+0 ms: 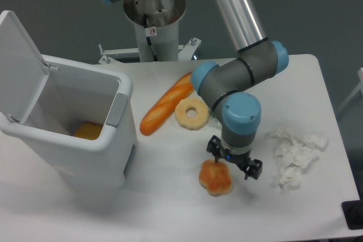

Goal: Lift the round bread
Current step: 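Lower the gripper onto the bread roll and close on it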

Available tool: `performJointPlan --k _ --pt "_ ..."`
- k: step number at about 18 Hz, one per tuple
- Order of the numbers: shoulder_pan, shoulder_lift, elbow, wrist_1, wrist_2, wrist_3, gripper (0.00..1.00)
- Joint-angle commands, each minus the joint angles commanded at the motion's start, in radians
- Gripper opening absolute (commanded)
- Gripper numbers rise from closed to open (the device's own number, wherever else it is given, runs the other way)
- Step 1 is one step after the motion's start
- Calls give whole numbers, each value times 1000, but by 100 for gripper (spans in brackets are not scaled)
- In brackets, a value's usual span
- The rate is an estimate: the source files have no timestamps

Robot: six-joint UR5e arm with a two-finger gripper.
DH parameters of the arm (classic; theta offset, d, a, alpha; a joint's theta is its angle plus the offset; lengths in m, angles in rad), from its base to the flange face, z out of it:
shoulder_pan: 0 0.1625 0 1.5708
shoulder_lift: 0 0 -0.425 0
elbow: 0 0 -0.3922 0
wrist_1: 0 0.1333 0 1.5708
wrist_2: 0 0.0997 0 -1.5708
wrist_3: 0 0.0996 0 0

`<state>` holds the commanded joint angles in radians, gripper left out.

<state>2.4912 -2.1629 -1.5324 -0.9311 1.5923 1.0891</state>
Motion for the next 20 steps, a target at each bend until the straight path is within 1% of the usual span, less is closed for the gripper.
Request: performJointPlan --k 3,6,8,12,13,15,16,18,19,20 --pt "-2 -6 0 -2 3 0 91" --pt "-2 -8 -2 -3 5 -3 81" --pt "-2 -14 -2 -5 6 -2 79" --pt "0 -17 -14 -5 8 8 78" --pt "0 -18 -20 -5 8 8 76" --pt "1 -18 -23 -5 8 8 64" --pt "3 -17 -25 -5 5 3 54" --pt "8 -11 -25 -5 -2 0 29" --pt "8 -9 -25 -5 -3 0 19" --pt "8 -8 -23 -5 -3 0 11"
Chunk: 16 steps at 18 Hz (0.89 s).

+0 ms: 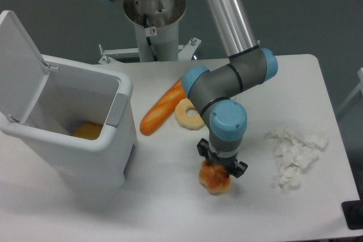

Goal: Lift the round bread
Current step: 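Lower the gripper onto the bread roll and close on it, then lift the held bread roll up off the table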

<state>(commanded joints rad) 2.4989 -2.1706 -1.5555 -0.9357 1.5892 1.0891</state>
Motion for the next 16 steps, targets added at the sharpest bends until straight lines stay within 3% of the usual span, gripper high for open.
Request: performJointPlan --k 6,16 --pt "3 12 8 3 0 -2 0" --pt "17 35 18 3 0 -17 0"
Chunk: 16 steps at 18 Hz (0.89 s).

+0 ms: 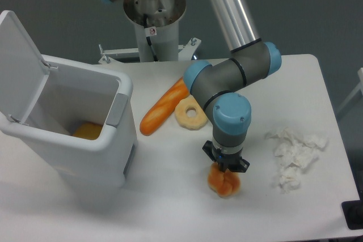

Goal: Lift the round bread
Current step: 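Lift the held bread roll up off the table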

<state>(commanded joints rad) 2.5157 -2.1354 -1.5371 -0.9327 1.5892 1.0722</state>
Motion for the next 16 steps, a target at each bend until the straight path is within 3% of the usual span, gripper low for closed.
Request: performJointPlan --k 4,8,14,16 --pt "9 46 41 -12 12 0 0" --pt "38 81 112 -136 12 0 0" --pt "80 107 146 -196 -86 6 0" --pt "90 117 164 -247 -81 8 0"
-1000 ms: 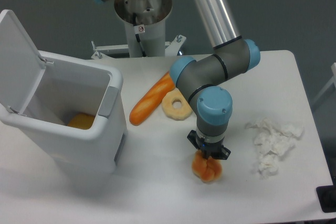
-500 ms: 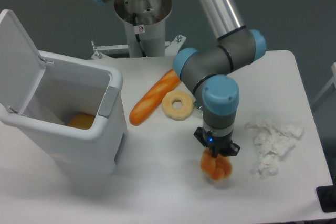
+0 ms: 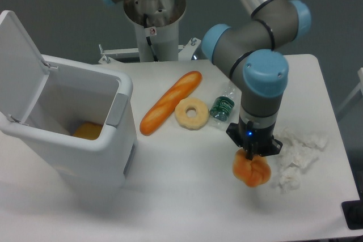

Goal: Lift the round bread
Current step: 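Lift the held bread roll up off the table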

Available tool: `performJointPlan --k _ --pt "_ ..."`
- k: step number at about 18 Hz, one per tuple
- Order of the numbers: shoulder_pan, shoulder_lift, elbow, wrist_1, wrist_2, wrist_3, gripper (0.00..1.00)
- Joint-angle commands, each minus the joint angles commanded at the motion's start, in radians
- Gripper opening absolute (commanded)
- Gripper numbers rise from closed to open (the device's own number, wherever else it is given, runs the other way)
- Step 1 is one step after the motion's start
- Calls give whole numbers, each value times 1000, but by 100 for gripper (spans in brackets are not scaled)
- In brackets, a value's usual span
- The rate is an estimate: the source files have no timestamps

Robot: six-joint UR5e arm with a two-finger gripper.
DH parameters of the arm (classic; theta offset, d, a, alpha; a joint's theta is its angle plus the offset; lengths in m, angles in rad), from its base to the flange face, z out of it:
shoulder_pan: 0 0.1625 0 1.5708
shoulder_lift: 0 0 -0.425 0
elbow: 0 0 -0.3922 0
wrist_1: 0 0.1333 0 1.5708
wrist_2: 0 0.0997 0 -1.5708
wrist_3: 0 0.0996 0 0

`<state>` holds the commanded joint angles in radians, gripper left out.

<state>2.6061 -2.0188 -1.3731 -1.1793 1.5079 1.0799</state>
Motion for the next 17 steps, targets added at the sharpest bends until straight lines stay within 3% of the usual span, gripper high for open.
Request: performJointPlan --k 3,9,17 --pt "20 -11 98 -143 20 2 0" --pt "31 -26 227 -284 60 38 0" --pt "28 8 220 -326 121 119 0"
